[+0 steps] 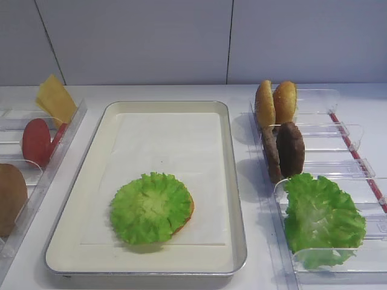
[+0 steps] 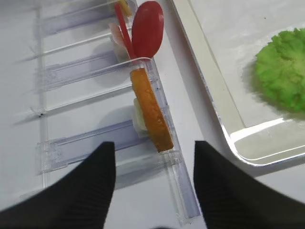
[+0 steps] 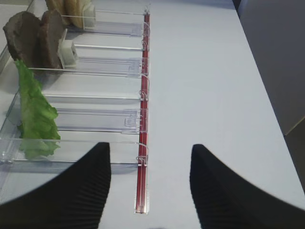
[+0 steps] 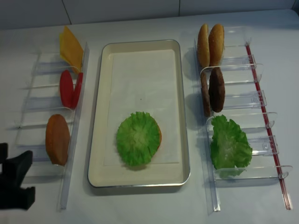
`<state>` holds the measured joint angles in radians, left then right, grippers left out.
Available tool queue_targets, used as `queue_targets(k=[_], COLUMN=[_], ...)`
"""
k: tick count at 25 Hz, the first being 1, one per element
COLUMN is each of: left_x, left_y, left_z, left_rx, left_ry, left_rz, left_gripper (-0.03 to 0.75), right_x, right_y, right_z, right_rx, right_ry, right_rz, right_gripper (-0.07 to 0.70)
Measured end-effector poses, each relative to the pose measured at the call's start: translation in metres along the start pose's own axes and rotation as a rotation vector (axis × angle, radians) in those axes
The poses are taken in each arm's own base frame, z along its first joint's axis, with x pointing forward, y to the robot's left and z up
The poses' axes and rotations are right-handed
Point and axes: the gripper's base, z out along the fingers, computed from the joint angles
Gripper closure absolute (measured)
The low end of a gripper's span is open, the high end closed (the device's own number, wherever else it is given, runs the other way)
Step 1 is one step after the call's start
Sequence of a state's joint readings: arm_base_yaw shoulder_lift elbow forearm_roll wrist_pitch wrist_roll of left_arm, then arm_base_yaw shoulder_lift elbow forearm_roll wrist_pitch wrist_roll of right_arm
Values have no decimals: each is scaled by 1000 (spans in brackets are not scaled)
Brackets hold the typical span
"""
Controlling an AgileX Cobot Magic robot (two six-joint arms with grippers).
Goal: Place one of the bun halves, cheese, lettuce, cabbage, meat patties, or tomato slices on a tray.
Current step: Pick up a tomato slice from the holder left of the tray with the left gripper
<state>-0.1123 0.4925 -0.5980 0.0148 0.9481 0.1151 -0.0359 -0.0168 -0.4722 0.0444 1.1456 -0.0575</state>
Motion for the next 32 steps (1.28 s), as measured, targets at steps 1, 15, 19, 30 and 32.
queue_targets(k=[1, 15, 19, 30, 32], left_x=[-5, -85, -102, -132, -131], left_y=[0, -22, -34, -60, -61], left_z=[4, 79, 105, 170, 181], left_rx=[10, 89, 29, -155, -183], left_ry=[18, 185, 232, 260, 273], left_rz=[5, 80, 127, 137, 115], left_gripper=[351, 355, 355, 355, 355], right_x=[0, 0, 0, 0, 0], right_y=[0, -1, -1, -1, -1], right_z=[0, 0, 0, 0, 0], right_rx=[0, 7, 9, 11, 13], right_ry=[0, 0, 0, 1, 1], right_rz=[0, 19, 18, 19, 18], right_gripper=[230, 230, 230, 230, 230])
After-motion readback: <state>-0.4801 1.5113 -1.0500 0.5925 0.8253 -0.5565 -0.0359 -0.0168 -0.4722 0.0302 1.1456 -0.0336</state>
